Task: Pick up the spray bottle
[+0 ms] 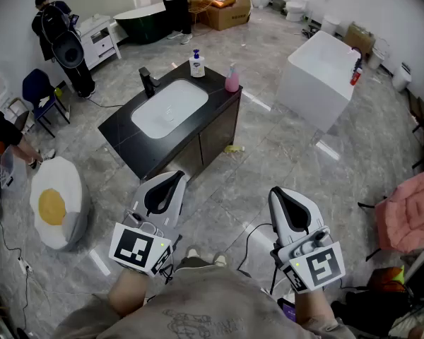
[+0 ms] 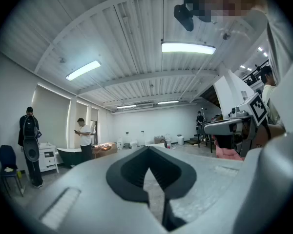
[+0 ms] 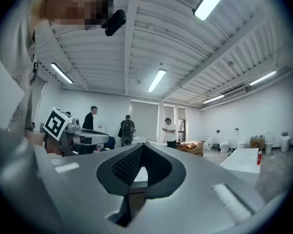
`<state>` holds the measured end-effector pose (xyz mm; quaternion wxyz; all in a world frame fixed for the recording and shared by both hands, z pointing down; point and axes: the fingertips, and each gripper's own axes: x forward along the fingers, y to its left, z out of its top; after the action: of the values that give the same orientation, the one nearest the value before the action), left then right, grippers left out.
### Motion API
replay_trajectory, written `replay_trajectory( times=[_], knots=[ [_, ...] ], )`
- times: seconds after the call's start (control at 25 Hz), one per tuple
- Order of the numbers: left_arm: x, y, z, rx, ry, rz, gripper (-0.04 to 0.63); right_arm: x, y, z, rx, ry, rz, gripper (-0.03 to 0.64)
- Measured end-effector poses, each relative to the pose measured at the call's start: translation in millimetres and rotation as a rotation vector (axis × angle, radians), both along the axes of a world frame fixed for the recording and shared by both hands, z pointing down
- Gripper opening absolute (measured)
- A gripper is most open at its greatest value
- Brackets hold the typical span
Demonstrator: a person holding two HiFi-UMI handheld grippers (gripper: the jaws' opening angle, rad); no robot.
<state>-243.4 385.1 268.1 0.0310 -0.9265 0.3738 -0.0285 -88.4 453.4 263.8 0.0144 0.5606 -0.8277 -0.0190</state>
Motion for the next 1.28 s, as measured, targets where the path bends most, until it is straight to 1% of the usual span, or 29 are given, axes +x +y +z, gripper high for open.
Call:
replay_trajectory(
  times=[0.2, 0.64, 0.76, 0.8, 0.84, 0.88, 0.96, 1.04, 1.28],
  knots=[
    [7.9, 7.8, 2.2, 0.000, -0.001, -0.002, 0.000, 13.5, 7.0, -1.2, 0.005, -0.046, 0.009, 0.031],
    [27.1, 18.4, 2.4, 0.005, -0.010, -0.012, 0.000, 28.9, 14.6, 5.5, 0.000, -0.022, -0.020, 0.031],
    [30.6, 16.6, -3.4, 0.014, 0.030, -0.022, 0.002, 30.9, 12.9, 10.5, -0.012, -0.020, -0.029, 0.029],
    [31.8, 15.9, -5.8, 0.018, 0.043, -0.024, 0.057, 31.5, 12.3, 11.8, -0.016, -0.024, -0.031, 0.029],
    [33.5, 14.6, -7.3, 0.022, 0.044, -0.026, 0.147, 32.6, 11.5, 12.8, -0.018, -0.028, -0.033, 0.029],
    [35.4, 12.6, -7.9, 0.029, 0.038, -0.030, 0.202, 34.0, 10.4, 13.7, -0.019, -0.031, -0.032, 0.031],
    [40.0, 7.8, -7.6, 0.041, 0.019, -0.034, 0.247, 38.0, 7.7, 16.3, -0.023, -0.037, -0.029, 0.029],
    [45.6, 2.7, -5.3, 0.043, 0.007, -0.026, 0.261, 42.4, 4.1, 20.2, -0.029, -0.045, -0.022, 0.029],
    [63.2, -27.1, 5.9, 0.014, 0.001, 0.001, 0.261, 60.2, -21.4, 31.2, -0.052, -0.058, 0.014, 0.031]
  ],
)
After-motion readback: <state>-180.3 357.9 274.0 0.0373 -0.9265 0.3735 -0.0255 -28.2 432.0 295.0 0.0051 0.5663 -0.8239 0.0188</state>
